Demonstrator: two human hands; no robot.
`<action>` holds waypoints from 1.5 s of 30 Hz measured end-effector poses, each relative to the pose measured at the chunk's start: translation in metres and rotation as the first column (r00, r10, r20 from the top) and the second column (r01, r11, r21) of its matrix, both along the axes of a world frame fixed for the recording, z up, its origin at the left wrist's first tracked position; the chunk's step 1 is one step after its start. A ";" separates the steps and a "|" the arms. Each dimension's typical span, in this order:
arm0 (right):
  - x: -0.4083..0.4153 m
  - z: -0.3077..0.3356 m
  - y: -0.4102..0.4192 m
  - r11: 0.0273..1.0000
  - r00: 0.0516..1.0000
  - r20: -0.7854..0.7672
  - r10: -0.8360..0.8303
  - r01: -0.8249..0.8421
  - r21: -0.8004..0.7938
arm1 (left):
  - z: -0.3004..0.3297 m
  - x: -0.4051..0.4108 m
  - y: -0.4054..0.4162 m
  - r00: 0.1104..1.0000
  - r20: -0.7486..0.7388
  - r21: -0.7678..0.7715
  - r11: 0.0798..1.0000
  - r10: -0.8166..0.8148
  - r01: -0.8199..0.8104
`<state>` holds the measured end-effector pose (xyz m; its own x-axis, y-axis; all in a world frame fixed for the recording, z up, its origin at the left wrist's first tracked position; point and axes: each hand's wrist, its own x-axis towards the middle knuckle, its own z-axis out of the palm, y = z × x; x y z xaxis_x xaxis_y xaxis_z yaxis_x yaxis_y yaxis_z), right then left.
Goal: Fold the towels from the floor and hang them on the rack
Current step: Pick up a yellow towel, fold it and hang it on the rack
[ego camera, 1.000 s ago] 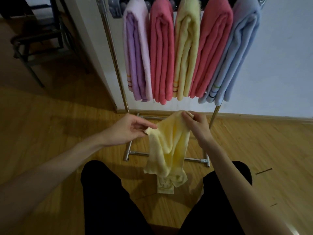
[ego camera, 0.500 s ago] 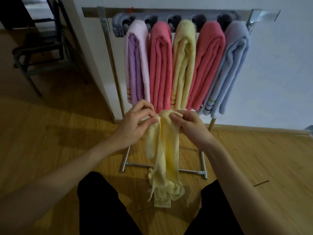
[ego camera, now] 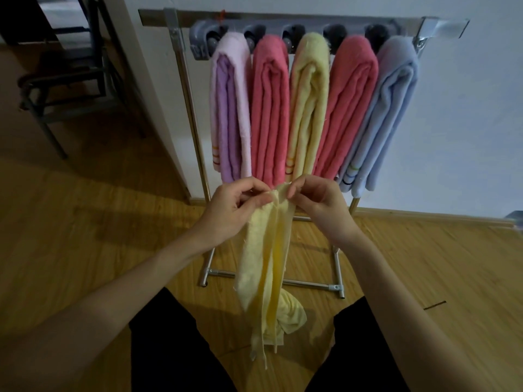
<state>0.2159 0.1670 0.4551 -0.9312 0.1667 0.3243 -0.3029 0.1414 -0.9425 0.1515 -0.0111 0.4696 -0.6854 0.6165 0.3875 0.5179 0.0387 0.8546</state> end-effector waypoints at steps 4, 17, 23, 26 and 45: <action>-0.001 -0.003 -0.003 0.996 0.999 0.038 0.007 -0.010 0.090 | 0.000 0.005 -0.004 0.999 0.014 -0.036 0.998 -0.049 0.049; 0.002 -0.008 -0.009 0.998 0.993 0.102 0.064 -0.064 0.006 | -0.003 0.006 -0.008 0.998 0.048 0.021 0.999 0.041 -0.042; 0.011 -0.008 0.003 0.992 0.997 0.073 -0.012 0.021 -0.121 | -0.028 -0.003 -0.038 0.998 0.043 -0.309 0.951 0.042 -0.027; 0.016 -0.017 0.008 0.998 0.995 0.103 -0.008 0.014 -0.056 | -0.042 -0.010 -0.055 0.951 -0.303 -0.494 0.864 -0.062 -0.101; 0.020 -0.040 0.017 0.908 0.980 0.010 -0.199 0.181 0.377 | 0.006 -0.017 -0.045 0.592 -0.798 -0.425 0.800 -0.111 -0.423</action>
